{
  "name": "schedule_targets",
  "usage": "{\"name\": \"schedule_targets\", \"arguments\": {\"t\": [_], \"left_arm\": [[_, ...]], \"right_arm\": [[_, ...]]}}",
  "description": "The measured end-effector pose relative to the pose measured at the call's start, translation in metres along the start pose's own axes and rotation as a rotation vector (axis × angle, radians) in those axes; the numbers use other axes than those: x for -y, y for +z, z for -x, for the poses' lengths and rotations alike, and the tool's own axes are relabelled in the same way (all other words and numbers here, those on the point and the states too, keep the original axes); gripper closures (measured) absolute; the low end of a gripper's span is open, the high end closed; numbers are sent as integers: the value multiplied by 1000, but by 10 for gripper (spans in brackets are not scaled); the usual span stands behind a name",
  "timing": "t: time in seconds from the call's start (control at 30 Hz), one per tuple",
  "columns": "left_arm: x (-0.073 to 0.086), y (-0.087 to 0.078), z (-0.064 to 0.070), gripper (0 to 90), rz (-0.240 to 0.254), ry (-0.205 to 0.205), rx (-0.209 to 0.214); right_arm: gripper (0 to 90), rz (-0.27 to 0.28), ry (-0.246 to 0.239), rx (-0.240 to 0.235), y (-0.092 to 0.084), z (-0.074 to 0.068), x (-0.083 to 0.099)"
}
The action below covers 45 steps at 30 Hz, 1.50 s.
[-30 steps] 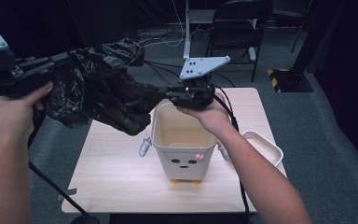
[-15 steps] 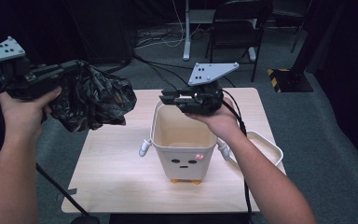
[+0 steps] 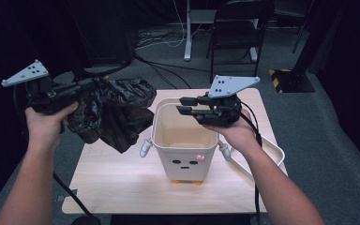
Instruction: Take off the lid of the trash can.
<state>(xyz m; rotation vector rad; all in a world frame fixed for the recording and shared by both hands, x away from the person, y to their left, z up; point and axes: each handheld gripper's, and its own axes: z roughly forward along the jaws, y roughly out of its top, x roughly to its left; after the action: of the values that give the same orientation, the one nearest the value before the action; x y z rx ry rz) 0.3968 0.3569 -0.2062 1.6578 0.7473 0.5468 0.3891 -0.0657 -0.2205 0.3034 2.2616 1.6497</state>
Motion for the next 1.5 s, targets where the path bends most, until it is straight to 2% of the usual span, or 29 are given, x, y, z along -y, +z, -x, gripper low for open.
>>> {"name": "schedule_targets", "arguments": {"t": [0.27, 0.47, 0.57, 0.83, 1.03, 1.17, 1.3, 1.5], "left_arm": [[25, 10, -7, 896, -20, -17, 7], [42, 17, -17, 895, -28, -60, 4], [48, 21, -20, 895, -30, -76, 4], [68, 33, -22, 894, -51, -77, -19], [91, 43, -21, 892, -64, -86, -22], [108, 50, -23, 890, -99, -89, -35], [120, 52, -26, 887, -89, -114, -32], [131, 54, -26, 878, -91, -118, -41]], "right_arm": [[692, 0, 2, 52, -27, -7, 12], [681, 8, 6, 90, -41, -9, 21], [670, 5, 9, 105, -44, -9, 25], [640, 18, 30, 125, -54, -9, 35], [632, 37, 55, 129, -63, -8, 44], [627, 39, 68, 133, -68, -8, 50], [626, 45, 72, 147, -72, -8, 53], [625, 48, 73, 164, -76, -9, 56]]}}
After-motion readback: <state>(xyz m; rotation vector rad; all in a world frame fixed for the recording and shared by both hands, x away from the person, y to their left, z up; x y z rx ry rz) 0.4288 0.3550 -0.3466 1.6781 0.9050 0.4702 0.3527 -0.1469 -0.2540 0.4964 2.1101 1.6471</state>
